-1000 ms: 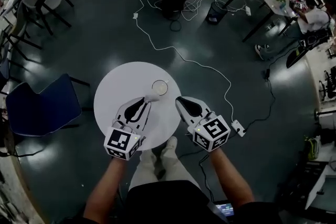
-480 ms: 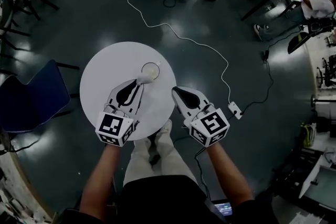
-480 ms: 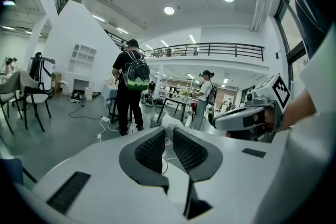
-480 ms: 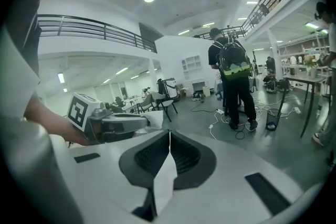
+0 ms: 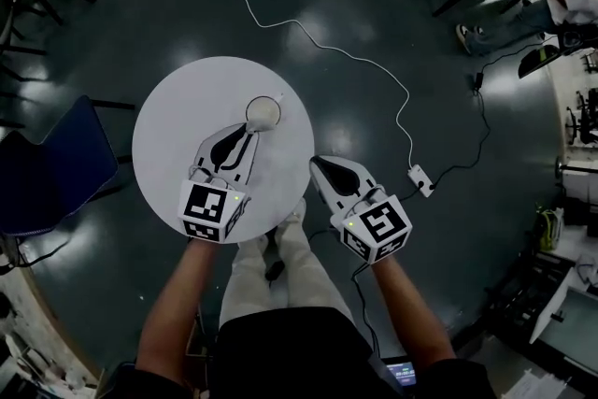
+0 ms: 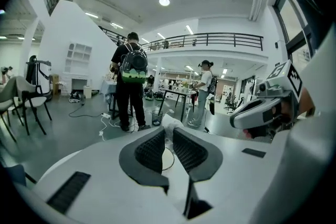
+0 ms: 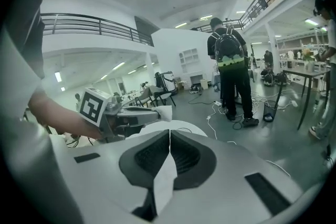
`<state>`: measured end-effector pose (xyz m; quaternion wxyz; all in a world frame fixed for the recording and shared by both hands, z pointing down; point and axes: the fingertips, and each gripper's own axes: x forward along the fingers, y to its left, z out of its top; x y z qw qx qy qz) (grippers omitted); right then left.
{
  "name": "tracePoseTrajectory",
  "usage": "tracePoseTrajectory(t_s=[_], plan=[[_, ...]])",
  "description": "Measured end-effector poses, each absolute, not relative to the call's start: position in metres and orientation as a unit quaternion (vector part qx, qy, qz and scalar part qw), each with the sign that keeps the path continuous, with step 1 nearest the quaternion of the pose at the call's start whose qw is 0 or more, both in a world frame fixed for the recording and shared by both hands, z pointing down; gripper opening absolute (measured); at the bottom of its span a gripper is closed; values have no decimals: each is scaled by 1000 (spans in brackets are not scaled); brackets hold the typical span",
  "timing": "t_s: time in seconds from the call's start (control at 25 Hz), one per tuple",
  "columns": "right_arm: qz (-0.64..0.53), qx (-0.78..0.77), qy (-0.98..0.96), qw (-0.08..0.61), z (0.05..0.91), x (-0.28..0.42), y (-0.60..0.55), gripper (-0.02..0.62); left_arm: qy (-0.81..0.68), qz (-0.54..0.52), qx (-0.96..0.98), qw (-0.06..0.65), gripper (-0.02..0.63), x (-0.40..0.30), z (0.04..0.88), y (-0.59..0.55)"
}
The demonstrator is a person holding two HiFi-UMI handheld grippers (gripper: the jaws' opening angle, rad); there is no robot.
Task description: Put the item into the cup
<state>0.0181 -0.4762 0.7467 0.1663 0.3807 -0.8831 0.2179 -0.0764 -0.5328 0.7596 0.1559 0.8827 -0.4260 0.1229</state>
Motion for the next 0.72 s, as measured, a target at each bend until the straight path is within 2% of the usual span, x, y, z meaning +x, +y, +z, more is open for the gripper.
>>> tracePoseTrajectory(t_s=[0.24,0.48,0.72], plan=[[231,372,-883,170,768,23,-470,18,-425,158,881,137,58,-68,789,-552],[244,369,-881,169,780,19,-463,18,-413,245,871,104,58,-63,830,-558],[254,369,-877,172,786,21,-456,18,-402,255,872,118,58,-59,845,-557]])
